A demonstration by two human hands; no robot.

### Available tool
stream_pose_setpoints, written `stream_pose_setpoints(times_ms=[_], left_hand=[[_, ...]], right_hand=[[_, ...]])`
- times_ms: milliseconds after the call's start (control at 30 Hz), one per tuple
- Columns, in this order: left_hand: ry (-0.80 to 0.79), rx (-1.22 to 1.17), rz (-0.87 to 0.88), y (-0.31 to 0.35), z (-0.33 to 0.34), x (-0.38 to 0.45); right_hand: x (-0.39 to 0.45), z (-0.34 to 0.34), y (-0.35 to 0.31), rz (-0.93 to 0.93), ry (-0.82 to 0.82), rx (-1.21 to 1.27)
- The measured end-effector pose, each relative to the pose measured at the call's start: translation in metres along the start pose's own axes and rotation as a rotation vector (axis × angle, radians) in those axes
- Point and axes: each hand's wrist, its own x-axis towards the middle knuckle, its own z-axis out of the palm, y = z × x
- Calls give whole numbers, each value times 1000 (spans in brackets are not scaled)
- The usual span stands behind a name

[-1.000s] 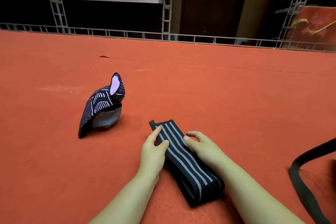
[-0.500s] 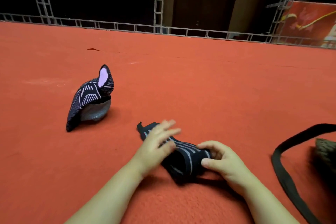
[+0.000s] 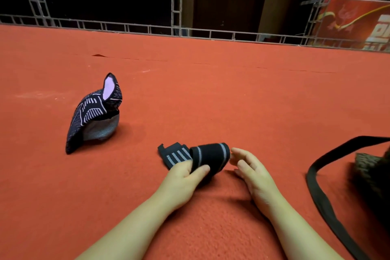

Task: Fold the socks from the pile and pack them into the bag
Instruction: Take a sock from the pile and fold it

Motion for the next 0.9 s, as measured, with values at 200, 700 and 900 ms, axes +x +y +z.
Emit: stream_pose_setpoints(times_ms=[200, 700, 900], left_hand=[[93, -554, -141, 13, 8, -3], [378, -333, -209, 2, 7, 2], [101, 417, -197, -13, -7, 9]], right_hand=[[-2, 5, 2, -43, -177, -191], [-8, 48, -7, 138, 37, -430], [-6, 42, -11, 114, -44, -1058]])
